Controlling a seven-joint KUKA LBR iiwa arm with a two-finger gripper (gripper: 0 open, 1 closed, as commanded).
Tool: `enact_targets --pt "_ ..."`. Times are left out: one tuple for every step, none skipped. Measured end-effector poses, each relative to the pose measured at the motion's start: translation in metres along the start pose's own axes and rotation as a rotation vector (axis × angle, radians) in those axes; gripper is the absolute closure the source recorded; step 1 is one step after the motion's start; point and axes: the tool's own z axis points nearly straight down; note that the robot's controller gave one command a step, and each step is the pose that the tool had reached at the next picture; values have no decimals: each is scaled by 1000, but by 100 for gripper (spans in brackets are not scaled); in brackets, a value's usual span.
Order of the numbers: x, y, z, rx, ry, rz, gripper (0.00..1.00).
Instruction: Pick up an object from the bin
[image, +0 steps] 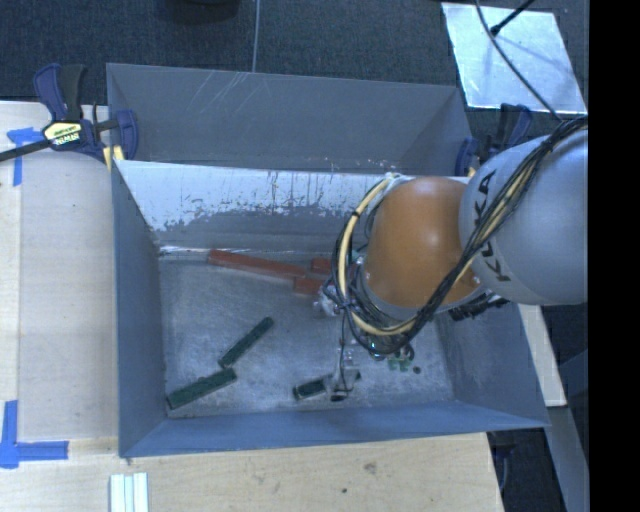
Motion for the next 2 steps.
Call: enact_targets --pt "11 -3 56 1 -18 -303 0" --pt "13 -3 57 0 -11 -301 100"
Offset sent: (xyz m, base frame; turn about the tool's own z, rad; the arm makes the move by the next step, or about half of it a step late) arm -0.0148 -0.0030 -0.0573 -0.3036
